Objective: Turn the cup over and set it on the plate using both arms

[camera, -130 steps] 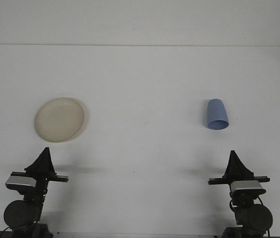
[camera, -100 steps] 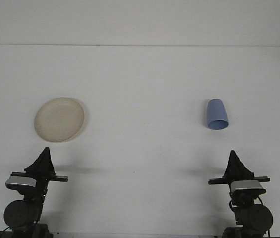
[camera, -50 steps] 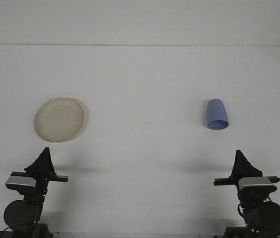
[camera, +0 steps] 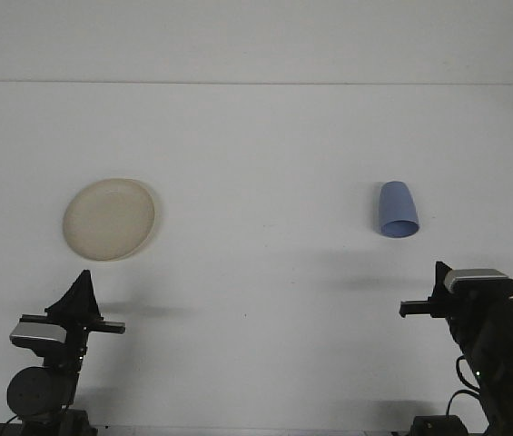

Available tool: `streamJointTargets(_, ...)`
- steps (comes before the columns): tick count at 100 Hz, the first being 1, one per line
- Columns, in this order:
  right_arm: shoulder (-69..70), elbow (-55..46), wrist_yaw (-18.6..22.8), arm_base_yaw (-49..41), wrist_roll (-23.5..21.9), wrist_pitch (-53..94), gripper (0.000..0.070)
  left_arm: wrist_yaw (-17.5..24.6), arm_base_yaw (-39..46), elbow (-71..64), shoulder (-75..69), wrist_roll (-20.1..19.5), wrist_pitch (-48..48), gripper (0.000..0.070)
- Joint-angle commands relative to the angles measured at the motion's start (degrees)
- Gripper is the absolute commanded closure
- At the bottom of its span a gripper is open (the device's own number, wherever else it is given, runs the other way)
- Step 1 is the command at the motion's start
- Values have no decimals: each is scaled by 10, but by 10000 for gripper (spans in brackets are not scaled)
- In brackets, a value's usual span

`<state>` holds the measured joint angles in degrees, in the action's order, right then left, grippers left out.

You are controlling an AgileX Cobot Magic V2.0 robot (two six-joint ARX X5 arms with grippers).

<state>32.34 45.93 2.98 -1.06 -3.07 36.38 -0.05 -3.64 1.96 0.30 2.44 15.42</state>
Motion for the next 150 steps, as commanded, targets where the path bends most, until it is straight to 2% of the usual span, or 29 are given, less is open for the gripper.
streamJointTargets(1, 19, 16, 0, 0, -13, 10, 700, -1, 0, -12, -1, -4, 5, 689)
streamJointTargets(44, 41, 17, 0, 0, -14, 32, 688, -1, 0, -12, -1, -4, 5, 689)
streamJointTargets(50, 41, 17, 0, 0, -14, 36, 596, -1, 0, -12, -1, -4, 5, 689)
streamJointTargets(63, 41, 17, 0, 0, -14, 40, 269, -1, 0, -12, -1, -4, 5, 689)
streamJointTargets(68, 41, 17, 0, 0, -14, 40, 226, -1, 0, -12, -1, -4, 5, 689)
streamJointTargets(96, 59, 17, 0, 0, -14, 20, 231, -1, 0, -12, -1, -4, 5, 689)
streamJointTargets(124, 129, 11, 0, 0, 4, -73, 233, -1, 0, -12, -1, -4, 5, 689)
streamJointTargets(140, 147, -43, -2, 0, 0, -177, 233, -1, 0, -12, -1, -4, 5, 689)
streamJointTargets(150, 150, -96, -18, 1, -18, -239, 233, -1, 0, -12, -1, -4, 5, 689)
